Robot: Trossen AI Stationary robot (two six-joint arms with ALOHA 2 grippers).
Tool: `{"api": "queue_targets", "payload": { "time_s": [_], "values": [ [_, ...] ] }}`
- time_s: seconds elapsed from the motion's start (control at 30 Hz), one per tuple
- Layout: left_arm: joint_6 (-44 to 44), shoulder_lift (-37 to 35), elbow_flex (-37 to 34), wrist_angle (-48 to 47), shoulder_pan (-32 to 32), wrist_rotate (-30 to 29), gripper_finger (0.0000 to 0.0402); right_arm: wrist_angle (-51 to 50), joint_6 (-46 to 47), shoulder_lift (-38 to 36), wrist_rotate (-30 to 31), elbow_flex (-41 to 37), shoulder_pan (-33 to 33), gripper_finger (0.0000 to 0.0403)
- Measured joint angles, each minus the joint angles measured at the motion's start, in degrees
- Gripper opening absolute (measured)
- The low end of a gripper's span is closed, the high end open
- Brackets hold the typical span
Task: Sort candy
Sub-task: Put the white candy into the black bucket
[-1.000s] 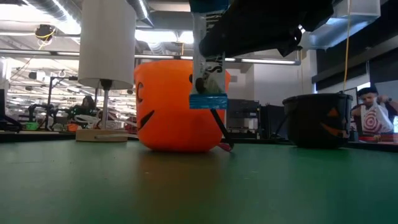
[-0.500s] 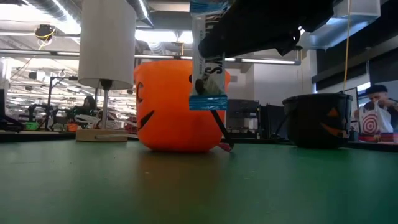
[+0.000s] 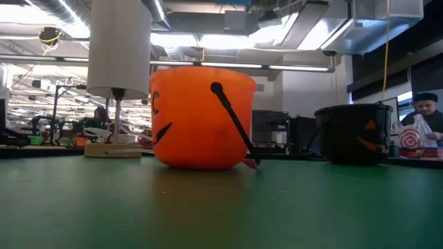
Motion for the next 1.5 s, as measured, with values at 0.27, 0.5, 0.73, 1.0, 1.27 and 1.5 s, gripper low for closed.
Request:
{"api": "queue_targets", "payload": {
  "time_s": [0.27, 0.5, 0.73, 1.0, 1.27, 1.5],
  "values": [
    [-8.33, -15.16, -26.5, 21.76, -0.21, 0.17, 0.0075, -9.28, -4.35, -8.5, 5.11, 0.04, -3.86, 0.0031],
    [10.19, -26.82, -49.91, 67.61, 3.44, 12.57, 0.0075, -26.58, 1.09, -14.46, 5.17, 0.04, -11.22, 0.0033],
    [16.99, -31.63, -63.87, 95.0, 10.55, 23.44, 0.0075, -47.02, 10.54, -24.39, 10.67, 0.0, -17.06, 0.0025],
    [15.94, -31.78, -65.51, 97.5, 14.16, 29.56, 0.0075, -54.86, 20.43, -43.16, 16.13, -10.67, -25.2, 0.0027],
    [15.24, -31.76, -65.51, 97.5, 15.52, 30.46, 0.0075, -51.58, 21.22, -52.95, 8.5, -23.15, -44.63, 0.0048],
    [14.28, -31.74, -65.51, 97.39, 15.52, 30.47, 0.0075, -47.8, 12.64, -53.71, -1.69, -24.65, -55.53, 0.0134]
  ]
}}
